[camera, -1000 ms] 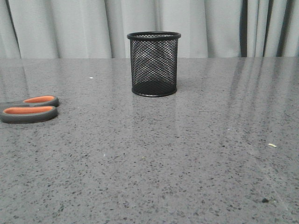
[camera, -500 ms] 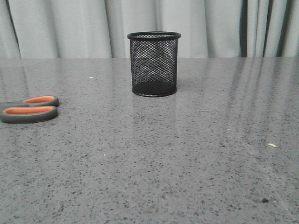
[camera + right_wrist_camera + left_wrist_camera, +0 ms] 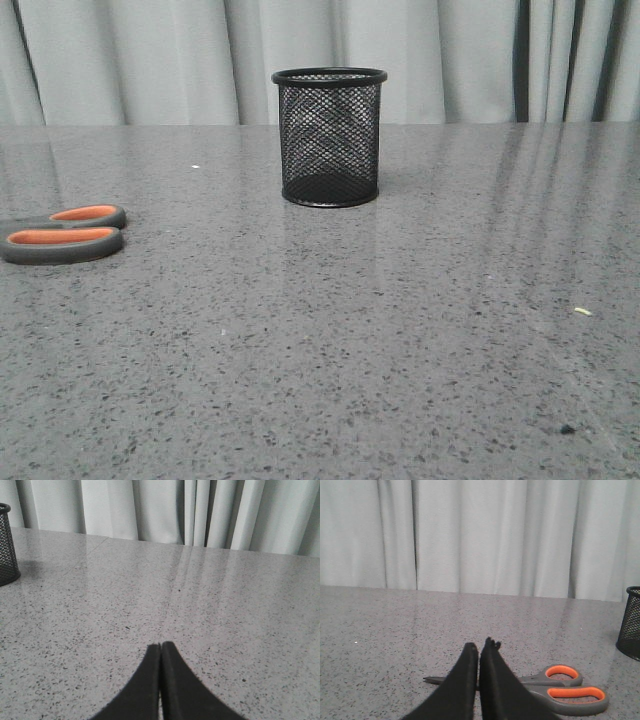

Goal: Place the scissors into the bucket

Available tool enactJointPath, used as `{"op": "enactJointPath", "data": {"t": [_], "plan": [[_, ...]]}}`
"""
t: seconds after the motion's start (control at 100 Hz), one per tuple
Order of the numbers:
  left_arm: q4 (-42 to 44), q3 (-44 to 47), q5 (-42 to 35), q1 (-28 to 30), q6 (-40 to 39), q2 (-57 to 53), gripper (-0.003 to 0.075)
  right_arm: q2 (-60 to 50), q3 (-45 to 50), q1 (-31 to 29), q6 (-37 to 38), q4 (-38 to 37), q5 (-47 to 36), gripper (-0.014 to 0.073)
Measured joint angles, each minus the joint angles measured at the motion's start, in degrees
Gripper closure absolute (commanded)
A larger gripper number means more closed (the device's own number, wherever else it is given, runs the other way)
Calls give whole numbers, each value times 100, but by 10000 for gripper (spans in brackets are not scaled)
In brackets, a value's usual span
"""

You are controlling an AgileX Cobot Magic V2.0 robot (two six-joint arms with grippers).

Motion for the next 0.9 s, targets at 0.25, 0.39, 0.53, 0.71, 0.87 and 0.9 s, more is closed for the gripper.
{"op": "enactJointPath", "data": {"t": [0.25,0.39,0.53,0.71,0.87,0.9], "plan": [[0,0,0,0,0,0,740,0,0,0,0,0,-210,667],[0,0,0,0,0,0,740,0,0,0,0,0,-220,667],[0,0,0,0,0,0,740,0,0,0,0,0,-231,667],[0,0,0,0,0,0,740,0,0,0,0,0,-231,667],[0,0,0,0,0,0,740,0,0,0,0,0,-231,667],[0,0,0,0,0,0,740,0,0,0,0,0,-231,667]]}}
